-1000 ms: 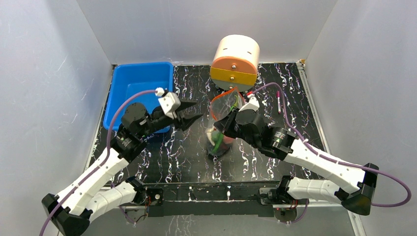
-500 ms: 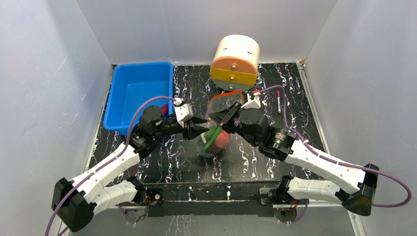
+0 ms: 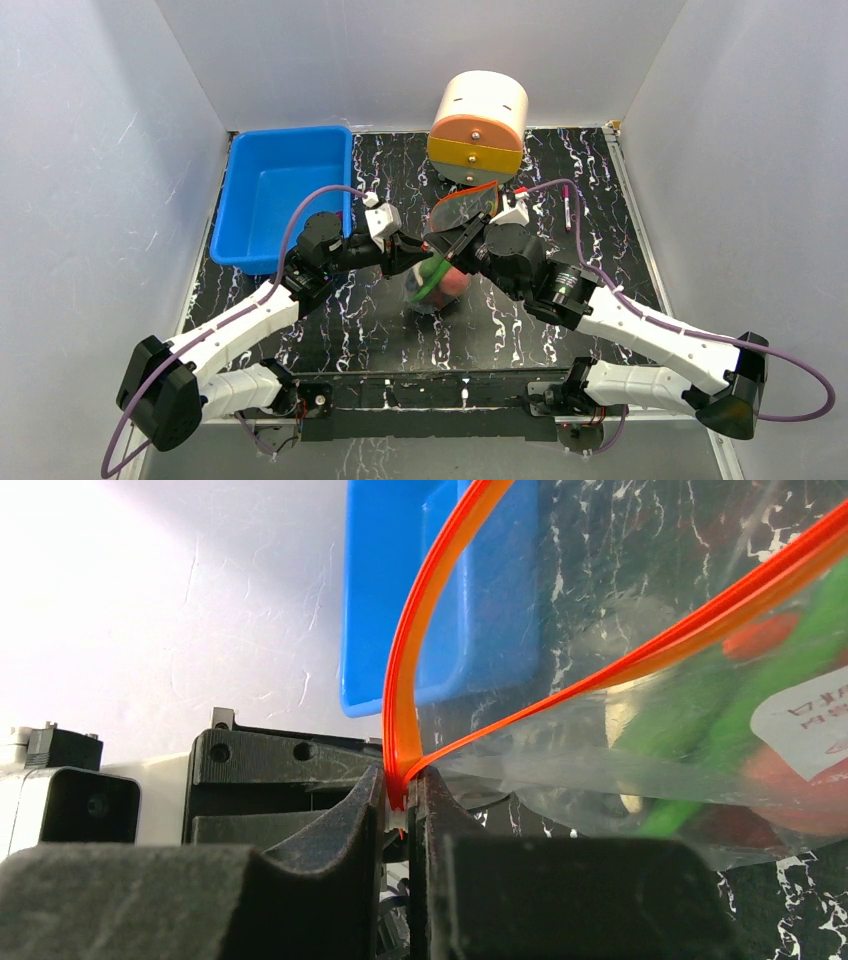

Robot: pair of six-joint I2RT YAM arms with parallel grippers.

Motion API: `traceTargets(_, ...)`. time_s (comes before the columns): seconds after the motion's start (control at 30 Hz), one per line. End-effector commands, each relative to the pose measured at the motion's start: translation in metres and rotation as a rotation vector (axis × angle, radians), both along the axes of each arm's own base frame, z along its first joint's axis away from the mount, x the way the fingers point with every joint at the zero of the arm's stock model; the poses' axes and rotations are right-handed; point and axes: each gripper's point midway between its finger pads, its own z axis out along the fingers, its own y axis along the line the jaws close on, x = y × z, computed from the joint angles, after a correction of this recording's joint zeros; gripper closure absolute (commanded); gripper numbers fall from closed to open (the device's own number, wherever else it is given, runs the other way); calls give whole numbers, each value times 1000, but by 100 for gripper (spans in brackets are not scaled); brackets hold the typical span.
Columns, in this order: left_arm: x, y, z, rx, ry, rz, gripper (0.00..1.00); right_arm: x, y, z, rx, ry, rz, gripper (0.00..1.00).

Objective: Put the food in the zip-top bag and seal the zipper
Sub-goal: Zip the zipper food storage bag at the center of the board.

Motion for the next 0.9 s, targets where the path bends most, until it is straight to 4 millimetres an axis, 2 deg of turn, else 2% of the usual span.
traceTargets(0.0,-1,-2,17,-39,-66,-14,100,-2,-3,37,130,-74,-5,90)
traceTargets(0.13,-4,1,16,-19,-80,-21,100,-5,-11,39,20,-151,18,73)
traceTargets(0.3,-17,6,15,-26,-109,-52,100,-12,-36,45,-147,-285,47,55)
traceTargets(0.43,-24,7,15,-23,-122,-82,100,-24,-46,54,-348,-504,169,54)
traceTargets(0.53,-30,7,16,-22,-132,-119,100,-42,-41,59,-530,-750,371,53)
traceTargets(0.63,-37,5,18,-32,-139,-161,100,-53,-32,56,-681,-923,547,54)
traceTargets(0.73,-42,5,19,-32,-140,-188,100,-60,-24,55,-777,-1068,681,52)
traceTargets(0.87,-47,7,19,-34,-154,-209,100,-76,-12,55,-815,-1293,817,52)
